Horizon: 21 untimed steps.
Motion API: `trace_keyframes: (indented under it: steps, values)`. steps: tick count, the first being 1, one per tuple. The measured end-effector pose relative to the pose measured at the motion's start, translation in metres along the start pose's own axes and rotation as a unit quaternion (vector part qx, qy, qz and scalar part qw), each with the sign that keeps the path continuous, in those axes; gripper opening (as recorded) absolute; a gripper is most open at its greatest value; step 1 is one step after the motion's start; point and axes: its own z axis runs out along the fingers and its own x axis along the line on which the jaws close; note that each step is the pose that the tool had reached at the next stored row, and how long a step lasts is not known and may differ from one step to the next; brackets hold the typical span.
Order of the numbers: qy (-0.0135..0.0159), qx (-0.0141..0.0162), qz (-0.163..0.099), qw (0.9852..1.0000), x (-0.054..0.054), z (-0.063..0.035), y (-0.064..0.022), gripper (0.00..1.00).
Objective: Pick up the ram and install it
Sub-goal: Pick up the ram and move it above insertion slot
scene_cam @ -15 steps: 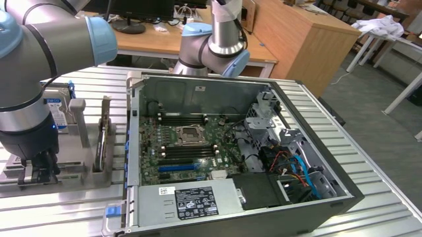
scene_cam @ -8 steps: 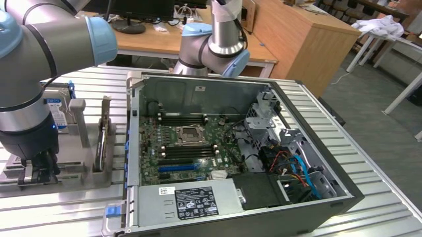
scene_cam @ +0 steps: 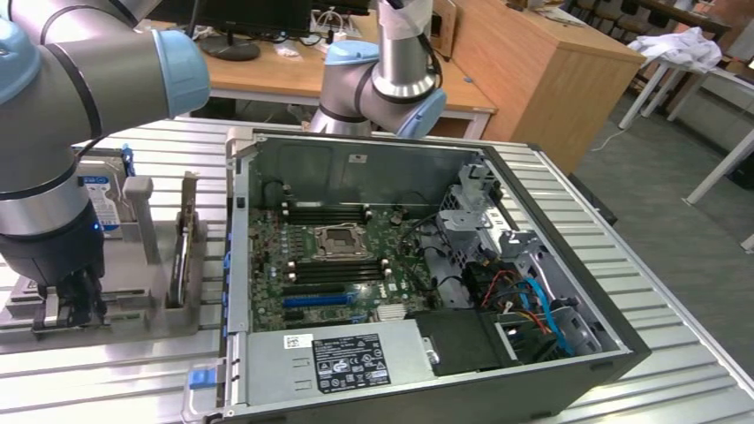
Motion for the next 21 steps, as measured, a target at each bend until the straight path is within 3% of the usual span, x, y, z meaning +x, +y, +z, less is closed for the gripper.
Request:
trace_keyframes:
  steps: [10, 11, 21]
  values:
    - [0.0001, 0.0000, 0.000, 1.0000, 0.0000, 0.0000, 0.0000, 0.18]
    - [0.0000, 0.0000, 0.000, 1.0000, 0.0000, 0.0000, 0.0000, 0.11]
    - [0.0000, 0.0000, 0.000, 1.0000, 0.0000, 0.0000, 0.0000, 0.11]
